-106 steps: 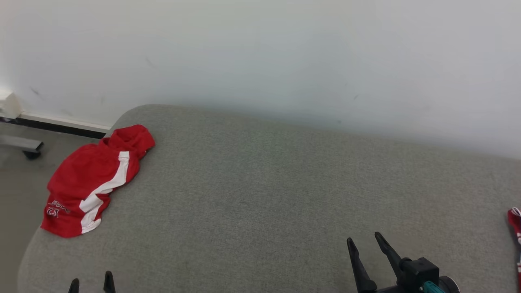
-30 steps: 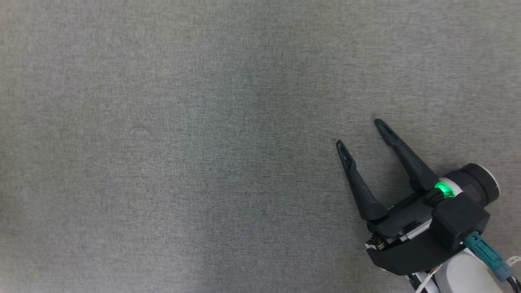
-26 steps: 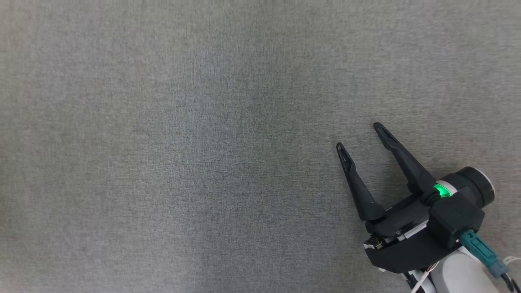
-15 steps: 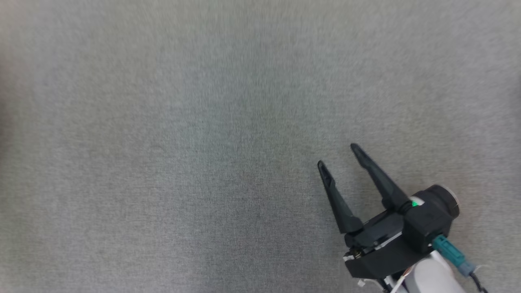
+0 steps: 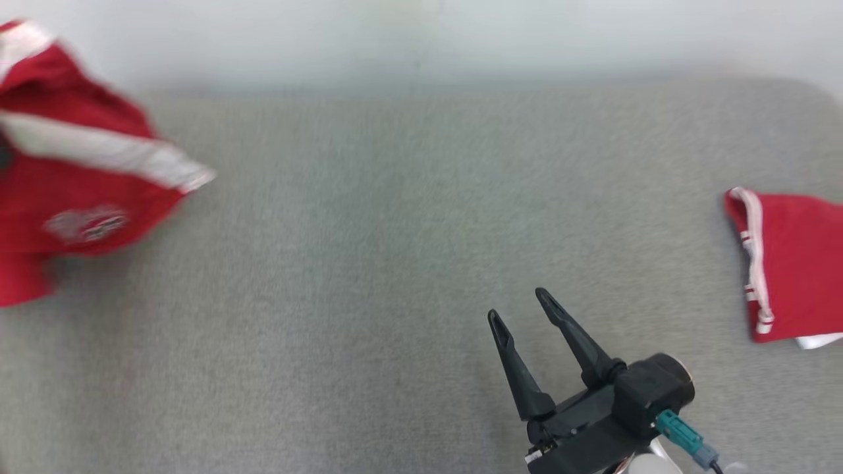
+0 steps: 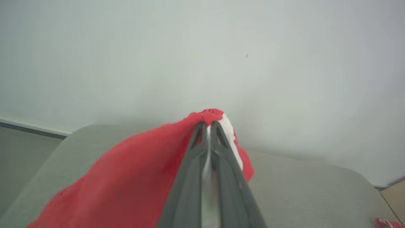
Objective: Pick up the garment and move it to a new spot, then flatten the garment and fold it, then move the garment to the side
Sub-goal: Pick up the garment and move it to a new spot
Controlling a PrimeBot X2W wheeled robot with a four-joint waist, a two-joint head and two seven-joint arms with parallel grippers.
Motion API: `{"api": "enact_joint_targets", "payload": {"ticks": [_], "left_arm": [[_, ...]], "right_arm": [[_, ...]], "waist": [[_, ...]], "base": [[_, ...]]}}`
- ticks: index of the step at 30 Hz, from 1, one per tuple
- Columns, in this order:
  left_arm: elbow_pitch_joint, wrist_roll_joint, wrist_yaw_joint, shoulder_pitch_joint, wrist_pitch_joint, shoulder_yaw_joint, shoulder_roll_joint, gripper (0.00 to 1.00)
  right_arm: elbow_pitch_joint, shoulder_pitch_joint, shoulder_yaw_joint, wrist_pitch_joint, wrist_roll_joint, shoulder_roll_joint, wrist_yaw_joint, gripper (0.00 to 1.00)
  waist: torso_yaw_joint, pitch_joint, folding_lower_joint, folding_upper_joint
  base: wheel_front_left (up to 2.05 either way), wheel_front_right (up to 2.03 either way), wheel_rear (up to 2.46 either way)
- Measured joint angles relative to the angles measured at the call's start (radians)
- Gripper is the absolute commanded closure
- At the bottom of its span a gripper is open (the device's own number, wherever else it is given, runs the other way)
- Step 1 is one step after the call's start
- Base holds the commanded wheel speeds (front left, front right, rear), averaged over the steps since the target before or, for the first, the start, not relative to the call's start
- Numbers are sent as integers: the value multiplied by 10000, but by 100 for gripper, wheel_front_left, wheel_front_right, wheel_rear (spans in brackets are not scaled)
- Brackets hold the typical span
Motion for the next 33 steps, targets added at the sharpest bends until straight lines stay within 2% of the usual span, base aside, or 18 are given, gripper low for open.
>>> {"api": "enact_joint_targets", "payload": {"ticks": [9, 13, 15, 18, 23, 25, 29, 33], "left_arm": [[-1925, -533, 121, -195, 387, -1179, -1812, 100], [-2138, -631, 247, 15, -140, -1743, -2769, 100], [-1983, -754, 360, 221, -550, -2010, -3070, 100], [-1331, -974, 491, 657, -1818, -2757, -3244, 100], [36, -2038, 1206, 1787, -3799, -3946, -3296, 100], [719, -1764, 1427, 2178, -4481, -4326, -3298, 100], [2130, -1317, 1868, 2917, -5601, -4516, -3287, 100], [3055, -1227, 2109, 3503, -6414, -4376, -3277, 100]], "right_arm": [[184, 357, -29, -94, 38, 171, 0, 0], [167, 383, -69, -102, 36, 192, 0, 0], [165, 424, -71, -115, 35, 186, 0, 0], [144, 425, -50, -125, 33, 163, 0, 0], [153, 362, 44, -125, 35, 148, 0, 0], [155, 343, 31, -125, 35, 144, 0, 0], [174, 322, 65, -127, 42, 136, 0, 0], [192, 385, 8, -125, 56, 111, 0, 0]], "waist": [[-932, -1197, -1, -1], [-1506, -1394, -1, -2], [-1768, -1445, -1, -1], [-2218, -1465, -1, -2], [-2583, -1376, 1, -1], [-2626, -1319, 1, -1], [-2525, -1310, 1, -1], [-2266, -1380, 1, -1]], "base": [[0, 0, 0], [0, 0, 0], [0, 0, 0], [0, 0, 0], [0, 0, 0], [0, 0, 0], [0, 0, 0], [0, 0, 0]]}}
